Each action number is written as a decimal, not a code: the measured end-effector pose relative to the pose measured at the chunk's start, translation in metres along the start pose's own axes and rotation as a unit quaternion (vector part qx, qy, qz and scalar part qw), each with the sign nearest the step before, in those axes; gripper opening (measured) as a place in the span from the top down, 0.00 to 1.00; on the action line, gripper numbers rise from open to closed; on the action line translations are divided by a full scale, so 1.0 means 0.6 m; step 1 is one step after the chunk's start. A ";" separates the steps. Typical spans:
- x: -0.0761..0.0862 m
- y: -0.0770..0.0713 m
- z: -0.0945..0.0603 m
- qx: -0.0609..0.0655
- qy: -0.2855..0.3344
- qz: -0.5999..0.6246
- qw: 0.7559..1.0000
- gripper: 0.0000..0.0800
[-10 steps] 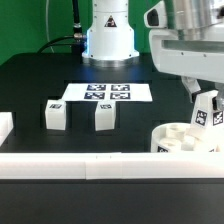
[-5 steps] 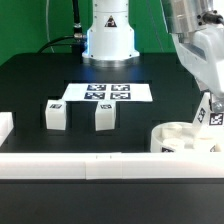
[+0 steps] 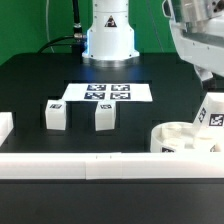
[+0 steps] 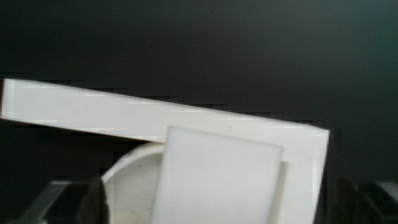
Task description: Assemble stool
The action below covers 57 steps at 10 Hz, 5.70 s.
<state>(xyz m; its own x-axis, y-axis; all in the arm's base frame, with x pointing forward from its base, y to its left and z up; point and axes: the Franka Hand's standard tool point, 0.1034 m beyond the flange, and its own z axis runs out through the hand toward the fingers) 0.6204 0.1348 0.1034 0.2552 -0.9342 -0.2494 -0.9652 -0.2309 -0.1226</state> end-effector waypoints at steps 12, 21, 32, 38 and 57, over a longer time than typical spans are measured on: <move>0.005 -0.004 -0.004 -0.029 0.016 -0.568 0.822 0.19; -0.011 -0.010 0.004 -0.072 0.024 -0.872 0.484 0.19; 0.029 0.010 0.033 -0.096 -0.014 -0.979 0.177 0.51; 0.029 0.011 0.034 -0.095 -0.004 -0.952 0.291 0.58; 0.045 0.018 0.031 0.008 0.064 -0.277 0.959 0.58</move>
Offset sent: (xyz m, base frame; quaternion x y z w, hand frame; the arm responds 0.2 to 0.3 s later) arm 0.0000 0.0000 0.0000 0.0000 0.0000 -0.1296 0.9916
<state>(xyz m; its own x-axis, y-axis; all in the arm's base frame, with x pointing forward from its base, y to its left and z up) 0.6180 0.1125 0.0774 0.7186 -0.6950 -0.0225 -0.6821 -0.6983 -0.2170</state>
